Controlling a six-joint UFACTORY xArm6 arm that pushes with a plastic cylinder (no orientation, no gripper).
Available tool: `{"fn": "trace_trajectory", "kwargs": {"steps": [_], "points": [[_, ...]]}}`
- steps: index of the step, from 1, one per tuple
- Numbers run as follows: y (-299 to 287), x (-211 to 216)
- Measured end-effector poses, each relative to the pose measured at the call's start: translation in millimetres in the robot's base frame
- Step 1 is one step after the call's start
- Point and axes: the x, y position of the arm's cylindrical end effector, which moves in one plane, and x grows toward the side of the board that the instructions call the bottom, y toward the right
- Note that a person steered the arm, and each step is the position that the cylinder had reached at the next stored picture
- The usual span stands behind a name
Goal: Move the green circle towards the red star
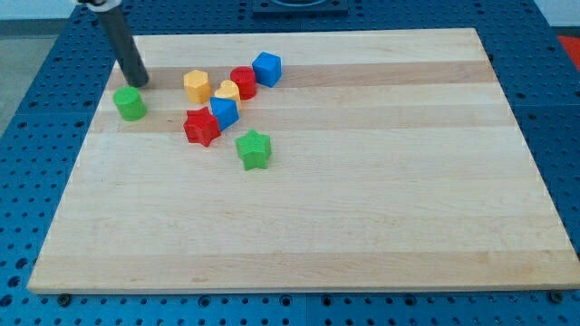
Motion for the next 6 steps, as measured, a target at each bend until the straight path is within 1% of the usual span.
{"fn": "trace_trajectory", "kwargs": {"steps": [2, 3, 4, 5, 6], "points": [[8, 63], [8, 77], [5, 54], [-23, 29], [-55, 35]]}}
